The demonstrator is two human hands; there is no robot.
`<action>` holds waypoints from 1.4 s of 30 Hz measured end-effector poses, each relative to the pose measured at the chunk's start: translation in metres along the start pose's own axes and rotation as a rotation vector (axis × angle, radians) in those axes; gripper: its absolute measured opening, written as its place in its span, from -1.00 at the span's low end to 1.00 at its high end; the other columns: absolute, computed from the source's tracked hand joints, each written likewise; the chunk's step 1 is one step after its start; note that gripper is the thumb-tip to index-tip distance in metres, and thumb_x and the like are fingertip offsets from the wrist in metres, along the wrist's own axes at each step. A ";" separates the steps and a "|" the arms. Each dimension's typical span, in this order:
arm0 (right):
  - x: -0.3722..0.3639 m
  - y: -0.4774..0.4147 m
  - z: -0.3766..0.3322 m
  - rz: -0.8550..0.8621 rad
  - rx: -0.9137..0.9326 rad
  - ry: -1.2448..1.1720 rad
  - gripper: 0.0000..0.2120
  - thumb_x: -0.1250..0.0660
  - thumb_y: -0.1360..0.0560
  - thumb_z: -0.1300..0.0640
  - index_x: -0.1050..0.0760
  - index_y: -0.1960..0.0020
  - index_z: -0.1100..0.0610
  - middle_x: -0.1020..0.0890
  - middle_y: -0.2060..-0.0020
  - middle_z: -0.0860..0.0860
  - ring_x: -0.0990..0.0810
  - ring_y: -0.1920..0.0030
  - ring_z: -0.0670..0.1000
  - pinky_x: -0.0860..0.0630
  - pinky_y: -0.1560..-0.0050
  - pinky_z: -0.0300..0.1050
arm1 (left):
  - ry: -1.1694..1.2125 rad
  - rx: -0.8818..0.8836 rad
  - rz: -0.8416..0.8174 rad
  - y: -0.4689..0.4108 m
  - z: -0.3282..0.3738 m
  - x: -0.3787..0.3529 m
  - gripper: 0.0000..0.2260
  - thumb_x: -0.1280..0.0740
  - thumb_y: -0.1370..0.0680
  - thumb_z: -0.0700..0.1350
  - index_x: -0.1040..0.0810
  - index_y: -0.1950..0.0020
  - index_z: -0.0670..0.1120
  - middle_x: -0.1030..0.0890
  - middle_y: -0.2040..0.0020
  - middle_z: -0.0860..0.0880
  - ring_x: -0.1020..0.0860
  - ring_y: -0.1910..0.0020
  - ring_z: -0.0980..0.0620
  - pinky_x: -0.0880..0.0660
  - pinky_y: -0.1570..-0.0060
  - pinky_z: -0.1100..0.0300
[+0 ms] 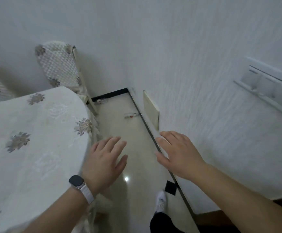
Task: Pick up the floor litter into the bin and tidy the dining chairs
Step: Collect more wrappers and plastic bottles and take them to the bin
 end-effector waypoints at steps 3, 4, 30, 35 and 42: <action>-0.020 -0.065 0.028 -0.035 0.019 -0.041 -0.56 -0.16 -0.51 -0.11 -0.53 -0.22 0.13 -0.58 -0.18 0.08 -0.54 -0.16 0.13 -0.50 -0.11 0.05 | -0.004 0.053 -0.009 -0.049 -0.019 -0.009 -0.60 -0.21 -0.53 0.11 -0.59 -0.25 -0.03 -0.60 -0.25 -0.05 -0.53 -0.20 -0.14 -0.33 -0.18 0.00; -0.024 -0.085 0.034 -0.030 0.023 -0.054 -0.57 -0.17 -0.51 -0.11 -0.53 -0.22 0.13 -0.58 -0.18 0.08 -0.54 -0.16 0.12 -0.51 -0.10 0.04 | -0.012 0.060 -0.010 -0.063 -0.025 -0.011 -0.60 -0.20 -0.52 0.11 -0.60 -0.25 -0.04 -0.60 -0.24 -0.05 -0.54 -0.19 -0.14 -0.32 -0.17 0.00; -0.147 -0.426 0.132 -0.134 0.031 -0.057 -0.55 -0.18 -0.49 -0.12 -0.56 -0.21 0.12 -0.59 -0.18 0.06 -0.55 -0.15 0.11 -0.51 -0.08 0.03 | 0.077 0.229 -0.019 -0.327 -0.244 -0.130 -0.60 -0.20 -0.53 0.12 -0.60 -0.24 -0.04 -0.61 -0.21 -0.05 -0.54 -0.17 -0.11 -0.37 -0.14 0.01; -0.169 -0.516 0.138 -0.159 0.024 -0.016 -0.57 -0.20 -0.46 -0.12 -0.57 -0.18 0.11 -0.60 -0.16 0.06 -0.56 -0.13 0.11 -0.53 -0.06 0.03 | 0.109 0.277 -0.044 -0.386 -0.320 -0.154 -0.58 -0.19 -0.52 0.14 -0.61 -0.23 -0.04 -0.62 -0.19 -0.05 -0.57 -0.16 -0.13 -0.49 -0.09 -0.05; -0.209 -0.610 0.142 -0.177 0.015 -0.042 -0.56 -0.17 -0.49 -0.11 -0.57 -0.19 0.14 -0.60 -0.17 0.09 -0.57 -0.13 0.13 -0.54 -0.05 0.05 | 0.146 0.327 -0.121 -0.449 -0.413 -0.185 -0.56 -0.18 -0.51 0.14 -0.60 -0.25 -0.06 -0.62 -0.20 -0.06 -0.57 -0.16 -0.14 -0.51 -0.10 -0.08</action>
Point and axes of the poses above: each hand's wrist, its own y-axis away from the middle knuckle, its own x-axis out of the back of the hand, z = x × y, the point moved 1 cm from there along -y, towards the middle knuckle
